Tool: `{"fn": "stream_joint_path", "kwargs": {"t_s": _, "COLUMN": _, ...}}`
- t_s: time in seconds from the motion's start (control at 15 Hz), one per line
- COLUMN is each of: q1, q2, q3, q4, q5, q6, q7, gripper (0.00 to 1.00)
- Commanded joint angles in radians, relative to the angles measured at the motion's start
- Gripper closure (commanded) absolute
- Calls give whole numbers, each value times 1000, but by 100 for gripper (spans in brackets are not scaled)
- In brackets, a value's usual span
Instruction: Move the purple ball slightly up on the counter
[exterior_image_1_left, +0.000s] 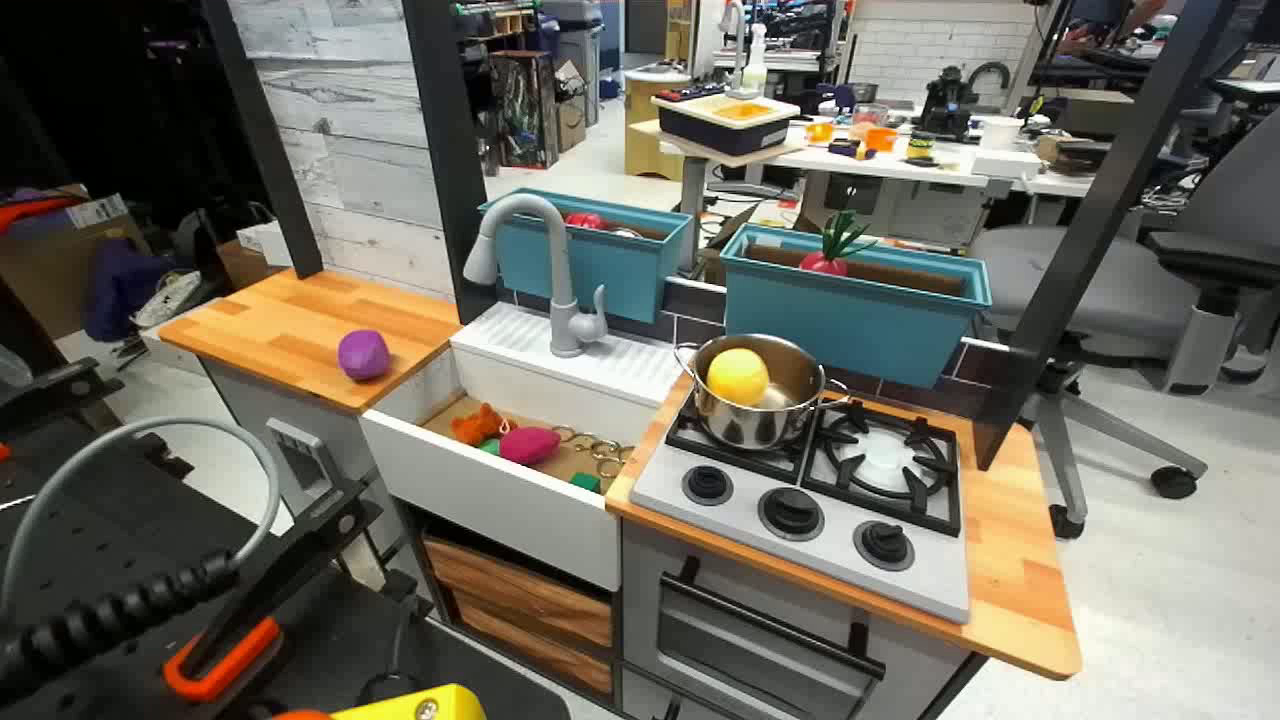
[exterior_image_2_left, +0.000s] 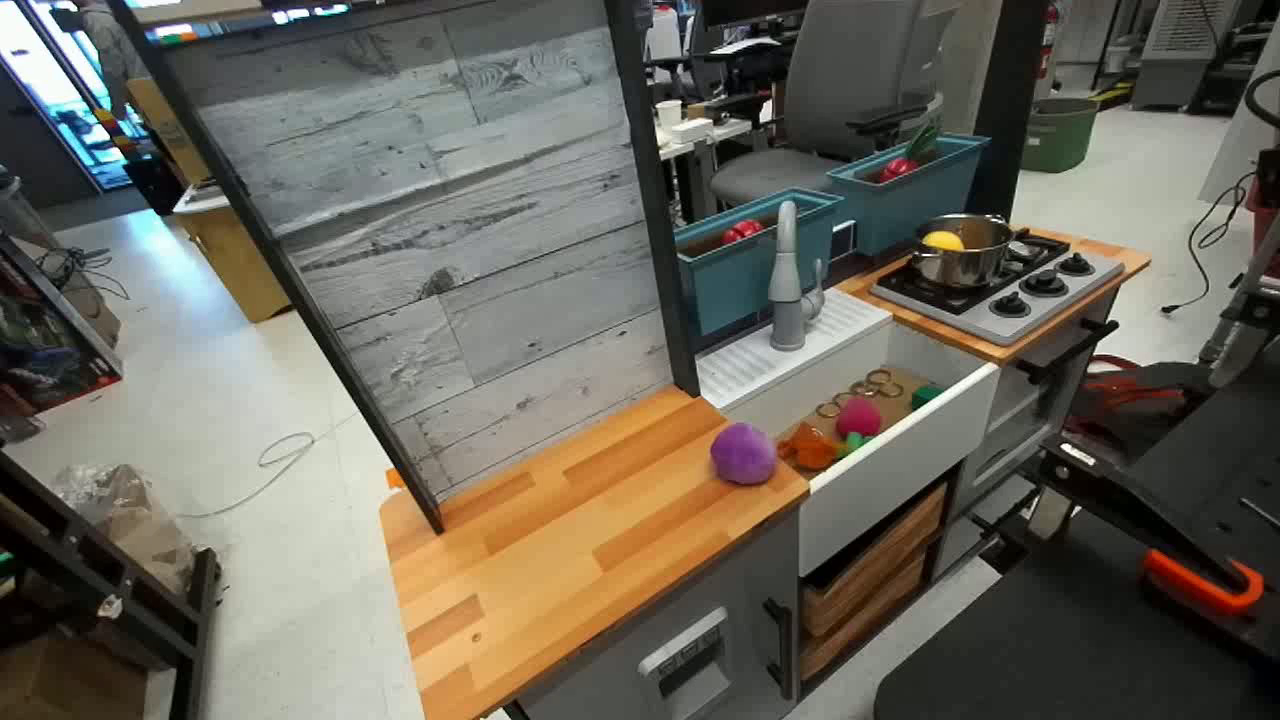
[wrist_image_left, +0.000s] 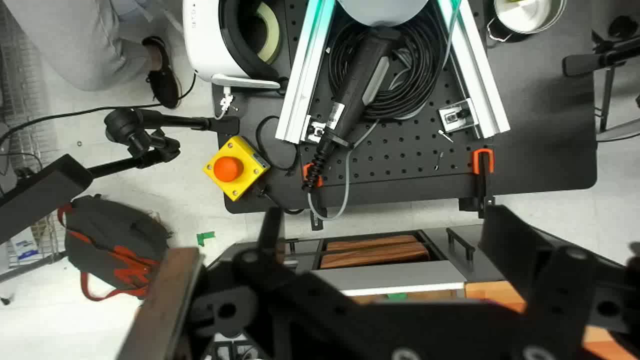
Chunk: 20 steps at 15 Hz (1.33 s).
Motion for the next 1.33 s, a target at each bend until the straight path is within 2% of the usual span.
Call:
{"fn": "stream_joint_path", "kwargs": {"t_s": 0.0, "q1": 18, "q2": 1, "q3": -13, "q4": 3, "q5": -6, "q6": -3, "q7": 9, "gripper": 0}}
{"fn": "stream_joint_path", "kwargs": {"t_s": 0.87, "q1": 18, "q2": 0, "q3": -13, "q4": 3, "q5": -6, "q6": -3, "q7": 9, "gripper": 0}}
{"fn": "stream_joint_path", "kwargs": {"t_s": 1.07, "q1": 20, "q2": 85, "q3": 1, "q4": 37, "q5": -10, "q6": 43, "q7": 27, "gripper": 0}}
{"fn": "stream_joint_path", "kwargs": {"t_s": 1.27, "q1": 29, "q2": 207, "q3": 39, "q4": 54, "q5": -13, "q6": 181, "q7": 92, "gripper": 0}}
